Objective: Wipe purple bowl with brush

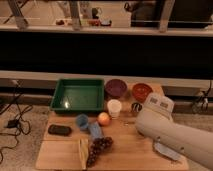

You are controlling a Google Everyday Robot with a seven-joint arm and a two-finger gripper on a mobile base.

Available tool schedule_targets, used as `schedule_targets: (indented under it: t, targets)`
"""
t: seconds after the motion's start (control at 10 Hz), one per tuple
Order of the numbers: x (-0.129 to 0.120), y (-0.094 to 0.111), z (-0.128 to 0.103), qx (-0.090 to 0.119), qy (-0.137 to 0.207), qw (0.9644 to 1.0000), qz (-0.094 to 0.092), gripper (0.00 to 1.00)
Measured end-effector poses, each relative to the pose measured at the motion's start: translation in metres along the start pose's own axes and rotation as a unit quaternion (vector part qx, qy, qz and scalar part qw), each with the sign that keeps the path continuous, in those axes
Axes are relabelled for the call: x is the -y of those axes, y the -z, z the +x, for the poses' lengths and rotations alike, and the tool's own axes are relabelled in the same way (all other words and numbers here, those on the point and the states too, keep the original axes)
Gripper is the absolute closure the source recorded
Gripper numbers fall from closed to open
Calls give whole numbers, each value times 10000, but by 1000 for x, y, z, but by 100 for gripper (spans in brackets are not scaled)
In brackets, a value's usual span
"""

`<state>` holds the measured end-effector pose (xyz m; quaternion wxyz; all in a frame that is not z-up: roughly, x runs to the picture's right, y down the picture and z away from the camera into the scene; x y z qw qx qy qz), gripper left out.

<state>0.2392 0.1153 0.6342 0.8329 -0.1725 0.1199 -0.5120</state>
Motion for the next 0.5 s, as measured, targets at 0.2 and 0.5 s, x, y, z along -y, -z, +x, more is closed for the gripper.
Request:
schedule_targets:
  t: [0.2,0.5]
  targets:
    - [2,0,0,0,21,10000,19,31]
    - [2,1,-1,3,25,10000,19,31]
